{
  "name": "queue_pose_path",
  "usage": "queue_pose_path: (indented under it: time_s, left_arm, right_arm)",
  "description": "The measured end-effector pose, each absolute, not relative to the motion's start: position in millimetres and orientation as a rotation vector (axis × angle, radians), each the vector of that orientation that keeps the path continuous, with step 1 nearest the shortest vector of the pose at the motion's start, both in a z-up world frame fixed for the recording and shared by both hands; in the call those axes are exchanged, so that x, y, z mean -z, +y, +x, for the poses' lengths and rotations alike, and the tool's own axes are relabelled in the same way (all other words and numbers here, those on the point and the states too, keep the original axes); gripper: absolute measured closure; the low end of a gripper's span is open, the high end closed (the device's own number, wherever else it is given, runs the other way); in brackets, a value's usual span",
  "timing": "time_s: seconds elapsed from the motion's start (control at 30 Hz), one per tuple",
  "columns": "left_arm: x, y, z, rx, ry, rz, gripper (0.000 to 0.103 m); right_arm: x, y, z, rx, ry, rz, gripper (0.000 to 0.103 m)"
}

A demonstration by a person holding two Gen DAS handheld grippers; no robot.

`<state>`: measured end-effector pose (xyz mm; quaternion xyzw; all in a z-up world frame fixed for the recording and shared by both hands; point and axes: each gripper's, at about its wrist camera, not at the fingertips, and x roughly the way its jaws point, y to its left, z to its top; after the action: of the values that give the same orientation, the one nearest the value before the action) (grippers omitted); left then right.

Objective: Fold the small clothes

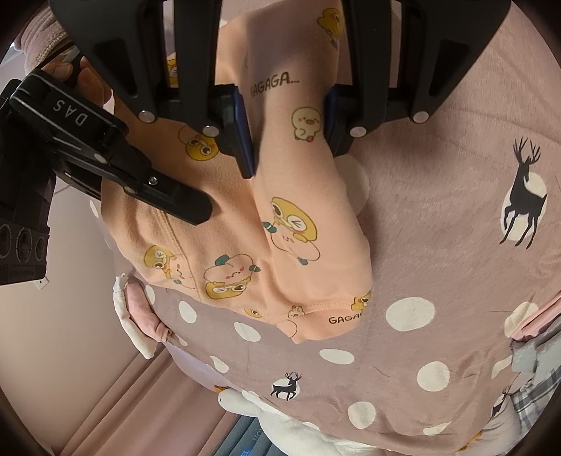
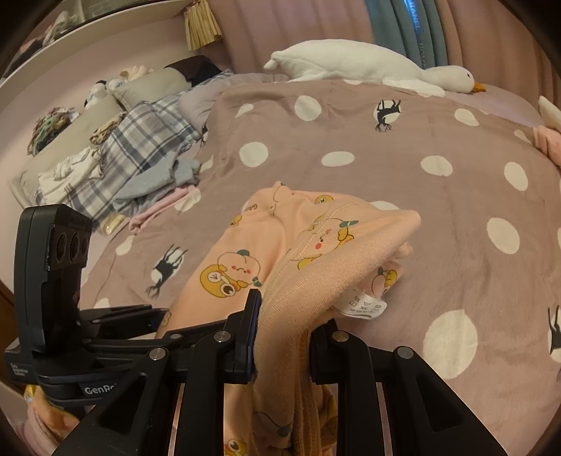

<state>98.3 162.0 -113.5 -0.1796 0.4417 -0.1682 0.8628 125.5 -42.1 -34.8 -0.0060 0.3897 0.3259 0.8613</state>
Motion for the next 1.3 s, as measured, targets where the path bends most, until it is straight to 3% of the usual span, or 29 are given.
queue_pose_path:
  time_s: [0.63, 1.3]
  left_arm:
    - [99.7, 119.3, 126.9, 0.373, 0.930, -0.287, 0.070]
    - [123.5, 87.7, 161.8, 0.372, 1.002, -0.243, 0.070]
  right_arm:
    - [27.9, -81.1, 147.7, -0.670, 0.767, 0.047, 0.079]
    - [49.7, -104.2, 177.3, -0.642, 0.815, 0.095, 0.079]
